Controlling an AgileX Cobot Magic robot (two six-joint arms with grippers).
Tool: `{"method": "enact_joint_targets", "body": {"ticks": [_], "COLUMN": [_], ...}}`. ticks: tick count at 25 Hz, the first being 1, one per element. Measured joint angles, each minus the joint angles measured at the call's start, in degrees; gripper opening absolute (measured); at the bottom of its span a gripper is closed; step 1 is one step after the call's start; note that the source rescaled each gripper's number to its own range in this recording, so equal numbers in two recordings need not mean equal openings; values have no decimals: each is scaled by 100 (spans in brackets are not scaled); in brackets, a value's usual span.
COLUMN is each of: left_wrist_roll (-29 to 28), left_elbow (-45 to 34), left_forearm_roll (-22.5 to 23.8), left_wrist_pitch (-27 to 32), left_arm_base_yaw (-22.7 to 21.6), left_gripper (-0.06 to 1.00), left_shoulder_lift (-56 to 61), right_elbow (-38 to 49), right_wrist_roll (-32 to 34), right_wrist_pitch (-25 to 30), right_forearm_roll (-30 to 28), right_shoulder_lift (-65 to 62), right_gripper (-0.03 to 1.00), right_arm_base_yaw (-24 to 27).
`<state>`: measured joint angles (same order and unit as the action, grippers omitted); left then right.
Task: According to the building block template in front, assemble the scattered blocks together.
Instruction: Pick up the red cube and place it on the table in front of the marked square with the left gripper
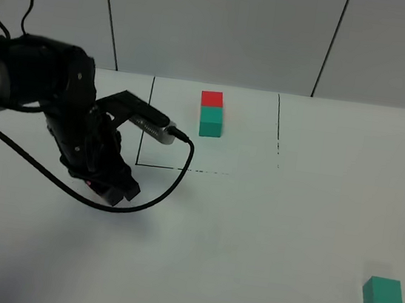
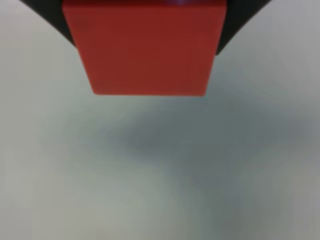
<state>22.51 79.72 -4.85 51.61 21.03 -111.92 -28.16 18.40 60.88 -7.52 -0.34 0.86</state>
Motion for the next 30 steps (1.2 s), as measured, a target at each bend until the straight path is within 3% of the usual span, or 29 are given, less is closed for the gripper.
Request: {"method": "enact_joint_targets", "body": {"ticks": [5, 8, 18, 24, 30], "left_wrist_roll": [1111, 1563, 1997, 2394, 2857], "left_elbow": [1277, 1784, 2803, 3226, 3249], "left_forearm_roll": [44, 70, 1024, 1016, 785], "left_wrist_pitch": [1166, 1491, 1548, 1524, 1419], "left_arm_base_yaw": [175, 471, 1821, 2249, 2285], "left_gripper": [0, 0, 0, 0, 0], "left_shoulder_lift": [-663, -1055, -2008, -2367, -2521], "right_elbow": [0, 0, 0, 0, 0], "right_wrist_roll": [0, 0, 6, 0, 0], "right_wrist_pitch": [0, 0, 0, 0, 0], "right_forearm_roll": [0, 0, 0, 0, 0], "right_shoulder_lift": [0, 0, 0, 0, 0], "right_gripper": [83, 83, 83, 83, 83], "right_arm_base_yaw": [0, 0, 0, 0, 0]}}
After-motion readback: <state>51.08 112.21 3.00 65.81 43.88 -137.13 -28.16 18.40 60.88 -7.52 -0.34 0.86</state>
